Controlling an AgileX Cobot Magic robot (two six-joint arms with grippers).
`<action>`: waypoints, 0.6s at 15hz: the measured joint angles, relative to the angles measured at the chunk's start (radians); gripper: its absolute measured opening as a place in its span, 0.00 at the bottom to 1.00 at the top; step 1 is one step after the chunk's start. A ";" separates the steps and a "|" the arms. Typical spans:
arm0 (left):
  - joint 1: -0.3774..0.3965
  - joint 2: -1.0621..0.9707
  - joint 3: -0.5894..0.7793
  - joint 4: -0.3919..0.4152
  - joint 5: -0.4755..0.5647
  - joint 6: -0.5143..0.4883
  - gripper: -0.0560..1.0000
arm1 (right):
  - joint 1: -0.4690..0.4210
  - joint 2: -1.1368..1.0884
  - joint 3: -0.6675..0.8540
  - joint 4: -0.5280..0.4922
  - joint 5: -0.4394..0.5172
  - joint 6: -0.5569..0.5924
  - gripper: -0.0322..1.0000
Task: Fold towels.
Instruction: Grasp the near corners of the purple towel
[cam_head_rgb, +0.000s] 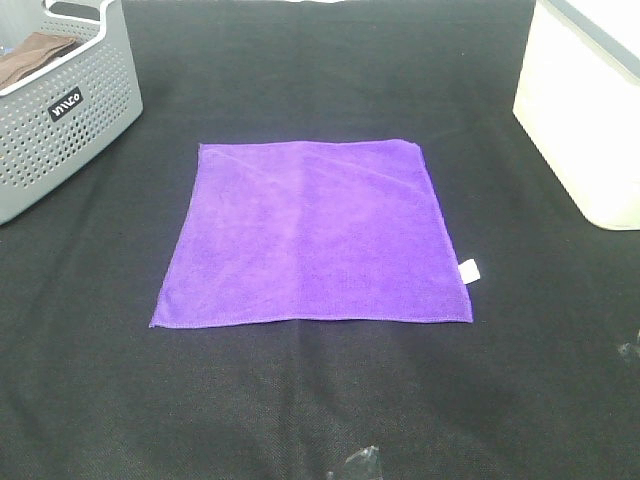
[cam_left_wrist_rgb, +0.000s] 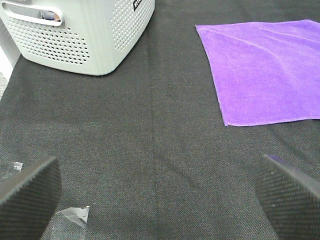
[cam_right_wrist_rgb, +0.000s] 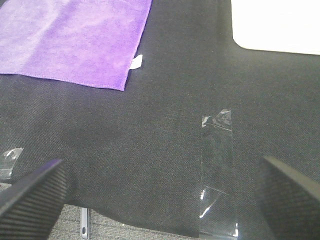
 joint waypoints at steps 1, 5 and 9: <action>0.000 0.000 0.000 0.000 0.000 0.000 0.99 | 0.000 0.000 0.000 0.000 0.000 0.000 0.96; 0.000 0.113 -0.064 -0.057 0.055 -0.004 0.99 | 0.000 0.130 -0.074 0.061 0.031 0.034 0.96; 0.000 0.614 -0.202 -0.072 0.085 -0.016 0.99 | 0.000 0.638 -0.235 0.102 -0.033 0.071 0.96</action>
